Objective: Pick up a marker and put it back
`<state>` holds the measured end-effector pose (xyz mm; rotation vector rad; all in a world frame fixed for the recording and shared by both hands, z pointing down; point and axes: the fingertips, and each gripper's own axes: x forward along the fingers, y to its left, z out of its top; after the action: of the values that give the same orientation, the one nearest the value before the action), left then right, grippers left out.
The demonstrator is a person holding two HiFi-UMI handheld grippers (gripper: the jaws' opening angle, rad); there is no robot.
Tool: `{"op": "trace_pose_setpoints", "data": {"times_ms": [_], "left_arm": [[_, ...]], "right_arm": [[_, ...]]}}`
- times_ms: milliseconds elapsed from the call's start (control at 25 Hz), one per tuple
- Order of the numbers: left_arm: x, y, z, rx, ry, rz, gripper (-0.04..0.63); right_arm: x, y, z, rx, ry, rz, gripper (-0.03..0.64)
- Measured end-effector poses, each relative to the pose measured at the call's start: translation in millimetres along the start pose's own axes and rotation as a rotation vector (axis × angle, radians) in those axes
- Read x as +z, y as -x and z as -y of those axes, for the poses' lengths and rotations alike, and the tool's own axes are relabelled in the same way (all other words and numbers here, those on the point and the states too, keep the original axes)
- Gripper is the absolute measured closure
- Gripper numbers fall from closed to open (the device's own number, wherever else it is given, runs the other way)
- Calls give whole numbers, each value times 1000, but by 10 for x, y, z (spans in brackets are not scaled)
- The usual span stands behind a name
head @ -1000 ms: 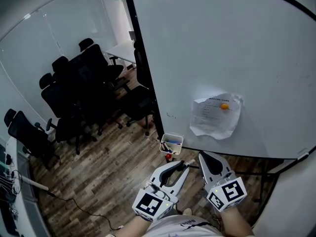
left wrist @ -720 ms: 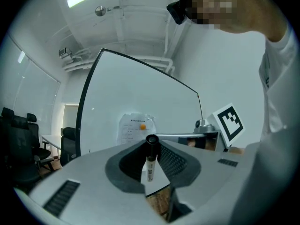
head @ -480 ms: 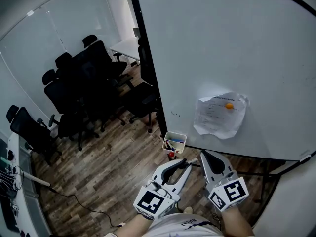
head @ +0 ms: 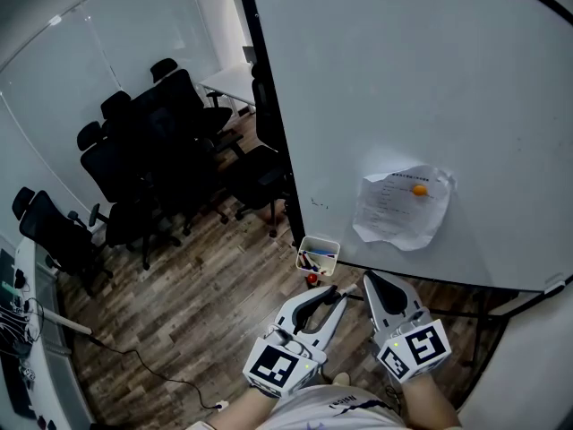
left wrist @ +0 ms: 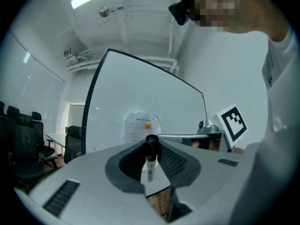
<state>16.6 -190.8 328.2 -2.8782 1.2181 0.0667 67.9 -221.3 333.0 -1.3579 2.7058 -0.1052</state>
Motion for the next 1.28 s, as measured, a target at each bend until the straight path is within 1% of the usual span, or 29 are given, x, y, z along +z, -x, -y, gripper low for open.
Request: {"op": "trace_pose_setpoints", "data": {"times_ms": [400,640,800,920,1040,1280], "left_arm": [[-29,14,-84,20,0,-4,514],[-108,44,-251,54,0,-15,514],[-243,74,-423,84,10,-47,514],[-292,46,-567,100,-2,-45,514],[-427,-17,-731,114,-5,-64,514],[-757,-208,-1038,116,-39,-108,514]], "right_arm": [[-53,-51,-20,2,-3,-14,606],[-122,-139,-42,5,-8,-30,606],[-183,-233,-67,6,-13,-45,606],[-243,-312,-64,0,-20,-58,606],[-317,-405,-31,-9,-27,-69,606],[-487,-615,66,-32,-41,-97,606]]}}
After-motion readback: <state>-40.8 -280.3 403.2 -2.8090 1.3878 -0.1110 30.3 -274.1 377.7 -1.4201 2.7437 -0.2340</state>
